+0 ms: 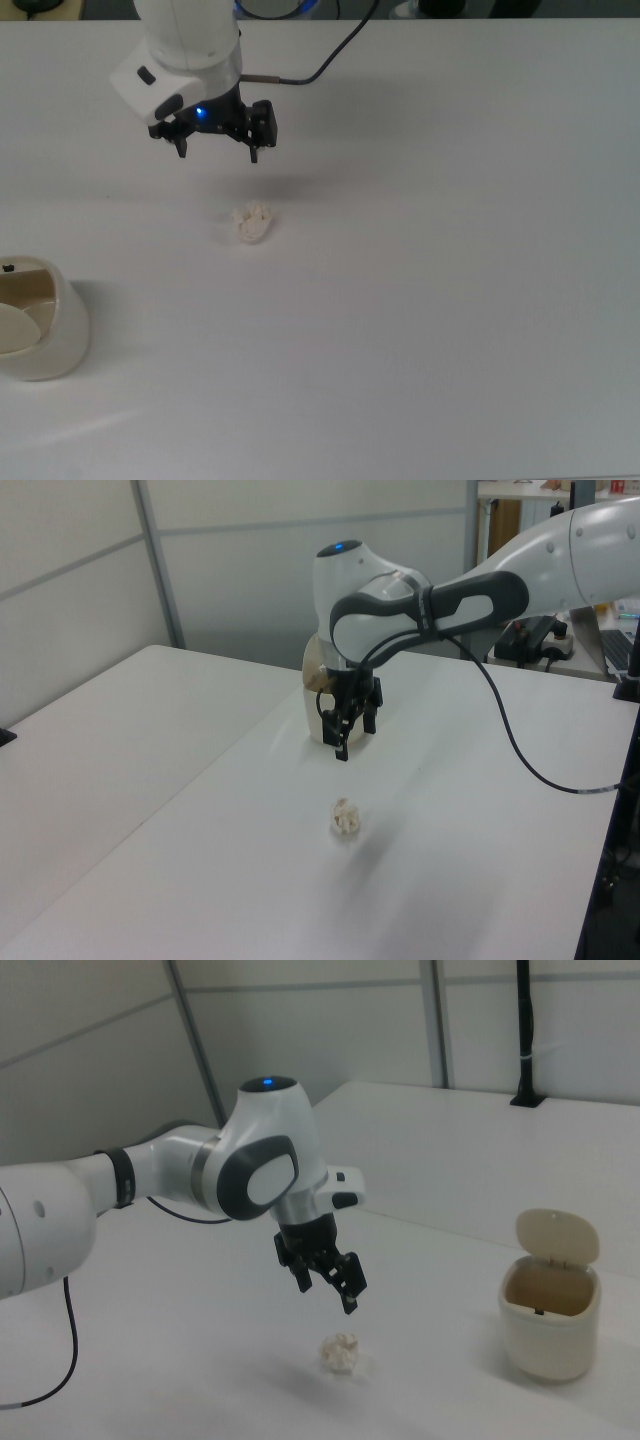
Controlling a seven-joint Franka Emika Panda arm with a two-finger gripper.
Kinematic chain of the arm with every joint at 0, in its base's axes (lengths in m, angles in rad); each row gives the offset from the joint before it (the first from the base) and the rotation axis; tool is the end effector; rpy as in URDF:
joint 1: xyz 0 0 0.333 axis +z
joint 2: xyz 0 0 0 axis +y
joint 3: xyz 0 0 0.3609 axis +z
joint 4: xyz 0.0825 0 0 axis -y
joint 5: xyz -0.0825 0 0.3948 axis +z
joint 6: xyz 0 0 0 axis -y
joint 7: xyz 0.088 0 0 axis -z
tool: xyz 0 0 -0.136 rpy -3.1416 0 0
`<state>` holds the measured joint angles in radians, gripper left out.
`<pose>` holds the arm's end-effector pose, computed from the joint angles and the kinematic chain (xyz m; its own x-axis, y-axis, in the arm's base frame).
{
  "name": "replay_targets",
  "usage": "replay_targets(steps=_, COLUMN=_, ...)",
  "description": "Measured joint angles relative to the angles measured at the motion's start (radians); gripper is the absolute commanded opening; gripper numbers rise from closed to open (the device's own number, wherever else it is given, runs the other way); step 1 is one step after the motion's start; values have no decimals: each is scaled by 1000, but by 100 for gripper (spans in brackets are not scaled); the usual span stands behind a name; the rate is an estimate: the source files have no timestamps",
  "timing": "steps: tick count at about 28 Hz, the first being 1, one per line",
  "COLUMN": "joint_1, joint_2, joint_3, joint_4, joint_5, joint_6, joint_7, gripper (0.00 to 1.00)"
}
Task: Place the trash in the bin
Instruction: 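Move the open gripper from above the bin toward the paper ball, then lower the gripper onto the crumpled paper ball and close it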
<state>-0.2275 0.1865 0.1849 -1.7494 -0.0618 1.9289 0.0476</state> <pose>0.6317 -0.0397 0.4737 0.9974 -0.0715 -0.0026 -0.0714 -0.9972 0.0239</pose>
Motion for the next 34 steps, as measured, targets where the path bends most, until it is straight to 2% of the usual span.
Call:
replay_targets(steps=7, joint_1=32, joint_2=11, joint_3=0, joint_4=-101, joint_5=-4, joint_6=135, joint_7=11, gripper=100)
replay_targets(steps=13, joint_1=80, joint_2=35, joint_3=1, joint_4=-187, joint_5=-93, joint_6=261, joint_7=123, gripper=100)
replay_targets(steps=17, joint_1=93, joint_2=71, joint_3=1, joint_4=-203, joint_5=-139, joint_6=313, joint_7=182, gripper=100)
replay_targets(steps=26, joint_1=80, joint_2=126, joint_3=-14, joint_4=-201, joint_5=-187, joint_6=370, joint_7=196, gripper=98)
replay_targets(steps=28, joint_1=75, joint_2=137, joint_3=-14, joint_4=-201, joint_5=-206, joint_6=372, joint_7=196, gripper=81)
replay_targets(steps=32, joint_1=73, joint_2=154, joint_3=-14, joint_4=-200, joint_5=-238, joint_6=374, joint_7=196, gripper=37)
replay_targets(steps=33, joint_1=73, joint_2=157, joint_3=-14, joint_4=-200, joint_5=-244, joint_6=374, joint_7=196, gripper=18)
replay_targets(steps=34, joint_1=73, joint_2=161, joint_3=-14, joint_4=-199, joint_5=-248, joint_6=375, joint_7=196, gripper=12)
